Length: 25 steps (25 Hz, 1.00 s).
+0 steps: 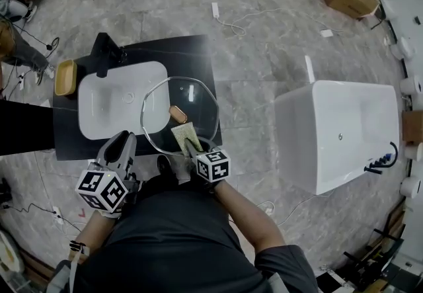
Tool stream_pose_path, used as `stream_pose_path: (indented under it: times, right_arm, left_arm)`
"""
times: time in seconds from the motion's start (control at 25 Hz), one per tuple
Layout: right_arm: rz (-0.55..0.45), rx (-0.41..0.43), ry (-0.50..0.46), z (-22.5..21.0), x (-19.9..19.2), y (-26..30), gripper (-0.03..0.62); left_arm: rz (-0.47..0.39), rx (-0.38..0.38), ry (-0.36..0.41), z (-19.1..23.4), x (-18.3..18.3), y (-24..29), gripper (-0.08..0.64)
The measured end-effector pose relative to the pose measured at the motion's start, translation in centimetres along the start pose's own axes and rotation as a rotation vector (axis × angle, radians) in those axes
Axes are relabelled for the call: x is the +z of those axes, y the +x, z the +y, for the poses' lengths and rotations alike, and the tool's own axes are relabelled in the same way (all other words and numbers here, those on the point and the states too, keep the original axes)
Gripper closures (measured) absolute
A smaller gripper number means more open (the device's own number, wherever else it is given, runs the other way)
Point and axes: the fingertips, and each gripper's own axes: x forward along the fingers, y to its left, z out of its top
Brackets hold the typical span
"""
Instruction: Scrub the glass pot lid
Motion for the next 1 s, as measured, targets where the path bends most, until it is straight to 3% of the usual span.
stream_pose_path:
  times: [0.28, 0.52, 0.64, 0.76, 1.0]
  right_arm:
    - [0.070, -0.023, -0.106, -4.8, 1.8, -2.0, 0.528]
    - [0.162, 0.037, -0.234, -8.8, 4.7, -1.6, 0.528]
    - [0.170, 0.004, -0.263, -11.4, 7.0, -1.9, 0.528]
    - [0.147, -0.059, -0.234, -13.9, 9.5, -2.0, 0.528]
    - [-0.006, -0.181, -0.055, -16.4, 13.7, -3.2, 0.529]
  left_arm:
    - [-0.034, 0.025, -0.030, -0.4, 0.4, 0.3, 0.489]
    - [-0.078, 0.075, -0.069, 0.5, 0.4, -0.5, 0.489]
    - [-0.107, 0.118, -0.094, 1.0, 0.4, -1.8, 0.489]
    - [-0.132, 0.162, -0.117, 1.8, 0.5, -3.2, 0.489]
    - [-0.157, 0.224, -0.151, 4.0, -0.1, -5.4, 0.489]
